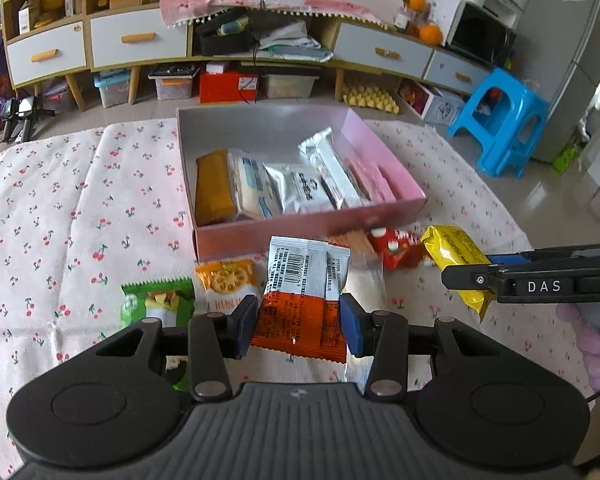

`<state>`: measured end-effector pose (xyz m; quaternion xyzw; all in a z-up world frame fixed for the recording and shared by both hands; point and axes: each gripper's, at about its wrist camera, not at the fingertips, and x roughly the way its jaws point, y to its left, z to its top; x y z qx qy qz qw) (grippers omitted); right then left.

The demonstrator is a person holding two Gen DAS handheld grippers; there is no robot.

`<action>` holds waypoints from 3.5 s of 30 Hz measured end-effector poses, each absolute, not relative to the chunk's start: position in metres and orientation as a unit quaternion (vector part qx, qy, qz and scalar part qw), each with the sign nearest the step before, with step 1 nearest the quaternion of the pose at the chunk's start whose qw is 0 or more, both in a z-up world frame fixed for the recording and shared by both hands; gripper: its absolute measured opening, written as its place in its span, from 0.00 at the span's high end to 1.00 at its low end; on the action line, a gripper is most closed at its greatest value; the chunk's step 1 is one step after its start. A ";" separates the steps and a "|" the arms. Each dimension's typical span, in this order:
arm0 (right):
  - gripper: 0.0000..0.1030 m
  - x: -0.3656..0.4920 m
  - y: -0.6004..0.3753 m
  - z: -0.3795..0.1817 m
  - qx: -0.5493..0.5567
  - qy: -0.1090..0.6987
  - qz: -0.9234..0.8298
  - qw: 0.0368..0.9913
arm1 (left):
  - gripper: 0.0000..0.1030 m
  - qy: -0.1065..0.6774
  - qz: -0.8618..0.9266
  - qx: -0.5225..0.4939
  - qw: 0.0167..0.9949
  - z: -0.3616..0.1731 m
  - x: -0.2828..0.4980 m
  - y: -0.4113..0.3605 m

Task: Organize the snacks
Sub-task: 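Carry the yellow packet with the right tool while the left carries the orange-and-white packet into the box, then open the left tool over the box while the right opens to drop the yellow packet, then withdraw both open tools from the box toward the remaining snacks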

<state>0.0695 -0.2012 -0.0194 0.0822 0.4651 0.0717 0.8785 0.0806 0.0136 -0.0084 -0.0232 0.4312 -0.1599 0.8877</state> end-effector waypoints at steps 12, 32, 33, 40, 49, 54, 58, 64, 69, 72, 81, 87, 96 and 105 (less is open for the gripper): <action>0.50 0.099 -0.196 -0.002 0.132 0.439 0.057 0.887 | 0.61 0.411 -0.133 -0.072 0.899 0.007 0.107 0.026; 0.50 0.153 -0.201 -0.008 0.213 0.384 0.040 0.898 | 0.61 0.372 -0.093 -0.123 0.916 -0.005 0.161 0.029; 0.50 0.157 -0.201 -0.009 0.217 0.383 0.039 0.897 | 0.61 0.371 -0.093 -0.129 0.915 -0.008 0.164 0.028; 0.50 0.188 -0.186 -0.012 0.225 0.385 0.050 0.894 | 0.61 0.374 -0.091 -0.122 0.915 -0.017 0.187 0.022; 0.50 0.234 -0.183 -0.034 0.226 0.399 0.042 0.888 | 0.60 0.369 -0.094 -0.095 0.920 -0.026 0.213 0.008; 0.50 0.248 -0.182 -0.041 0.220 0.401 0.037 0.889 | 0.60 0.375 -0.089 -0.081 0.919 -0.035 0.224 0.002; 0.49 0.254 -0.184 -0.044 0.215 0.401 0.031 0.890 | 0.60 0.381 -0.090 -0.085 0.916 -0.040 0.225 0.003; 0.35 0.256 -0.190 -0.043 0.234 0.400 0.024 0.886 | 0.42 0.380 -0.084 -0.074 0.918 -0.041 0.223 0.001; 0.35 0.251 -0.192 -0.032 0.223 0.402 0.022 0.888 | 0.40 0.385 -0.081 -0.067 0.917 -0.037 0.220 0.000; 0.33 0.244 -0.194 -0.022 0.224 0.401 0.023 0.888 | 0.37 0.385 -0.083 -0.065 0.917 -0.030 0.214 -0.002; 0.30 0.204 -0.200 0.005 0.219 0.392 0.028 0.893 | 0.24 0.375 -0.074 -0.047 0.923 -0.004 0.179 -0.001; 0.30 0.187 -0.207 0.024 0.231 0.381 0.027 0.895 | 0.19 0.371 -0.074 -0.047 0.925 0.010 0.166 0.000; 0.30 0.152 -0.207 0.036 0.203 0.416 0.024 0.886 | 0.17 0.401 -0.073 -0.010 0.913 0.013 0.145 -0.007; 0.27 0.113 -0.203 0.041 0.196 0.444 0.045 0.873 | 0.11 0.416 -0.083 -0.015 0.906 0.016 0.114 0.000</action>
